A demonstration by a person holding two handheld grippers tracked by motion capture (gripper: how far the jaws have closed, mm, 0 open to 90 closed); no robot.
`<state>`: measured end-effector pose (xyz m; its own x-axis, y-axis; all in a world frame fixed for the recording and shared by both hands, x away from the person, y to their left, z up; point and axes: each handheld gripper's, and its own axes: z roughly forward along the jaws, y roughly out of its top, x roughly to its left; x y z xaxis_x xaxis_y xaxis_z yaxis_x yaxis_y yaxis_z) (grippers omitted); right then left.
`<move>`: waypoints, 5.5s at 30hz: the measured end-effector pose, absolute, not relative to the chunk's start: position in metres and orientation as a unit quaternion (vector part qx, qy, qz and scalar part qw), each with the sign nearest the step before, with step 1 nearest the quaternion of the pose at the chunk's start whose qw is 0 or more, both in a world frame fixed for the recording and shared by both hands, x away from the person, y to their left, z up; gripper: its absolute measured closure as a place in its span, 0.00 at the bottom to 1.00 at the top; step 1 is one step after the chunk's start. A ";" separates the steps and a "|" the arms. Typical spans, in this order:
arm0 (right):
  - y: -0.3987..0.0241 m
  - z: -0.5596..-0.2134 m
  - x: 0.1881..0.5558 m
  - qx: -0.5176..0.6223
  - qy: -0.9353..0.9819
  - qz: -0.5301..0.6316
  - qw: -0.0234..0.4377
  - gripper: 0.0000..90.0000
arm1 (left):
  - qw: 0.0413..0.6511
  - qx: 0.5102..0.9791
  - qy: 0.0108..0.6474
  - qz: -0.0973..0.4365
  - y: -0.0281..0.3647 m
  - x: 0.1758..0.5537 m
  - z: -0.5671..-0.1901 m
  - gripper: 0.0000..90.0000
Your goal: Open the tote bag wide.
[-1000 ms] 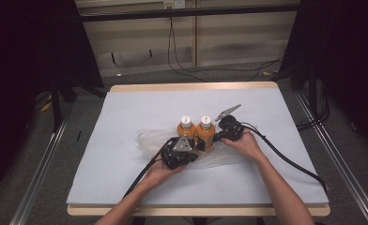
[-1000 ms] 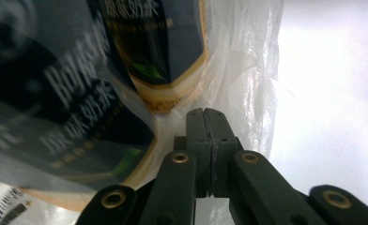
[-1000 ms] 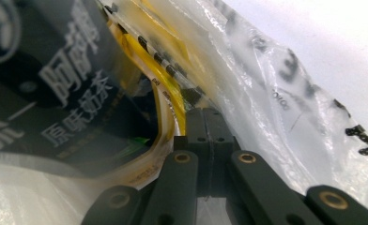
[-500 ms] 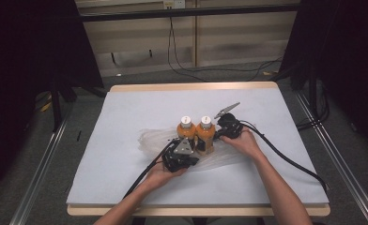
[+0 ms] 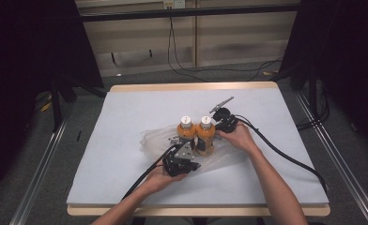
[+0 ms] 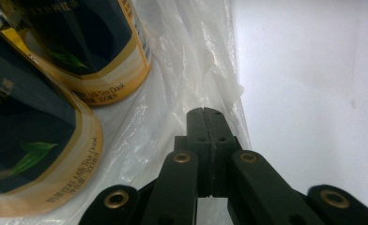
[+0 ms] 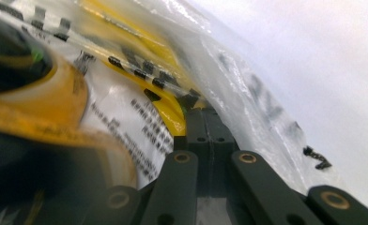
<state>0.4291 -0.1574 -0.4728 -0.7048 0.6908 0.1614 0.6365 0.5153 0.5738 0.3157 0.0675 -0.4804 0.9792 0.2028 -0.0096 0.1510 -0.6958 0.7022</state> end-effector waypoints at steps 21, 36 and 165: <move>-0.141 -0.473 0.458 0.407 0.860 0.301 0.060 1.00 | 0.394 0.916 0.072 0.012 0.071 0.296 -0.482 1.00; -0.140 -0.474 0.474 0.417 0.855 0.300 0.072 1.00 | 0.390 0.920 0.043 -0.008 0.070 0.283 -0.480 1.00; -0.239 -0.426 0.237 0.373 0.770 0.483 0.186 0.30 | 0.500 0.823 0.232 0.137 0.192 0.301 -0.408 0.21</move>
<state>0.2366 -0.2390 -0.4257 -0.6535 0.7533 0.0739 0.3949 0.2560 0.8823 0.3013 0.1918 -0.4080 0.8550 0.5186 -0.0055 0.2444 -0.3935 0.8862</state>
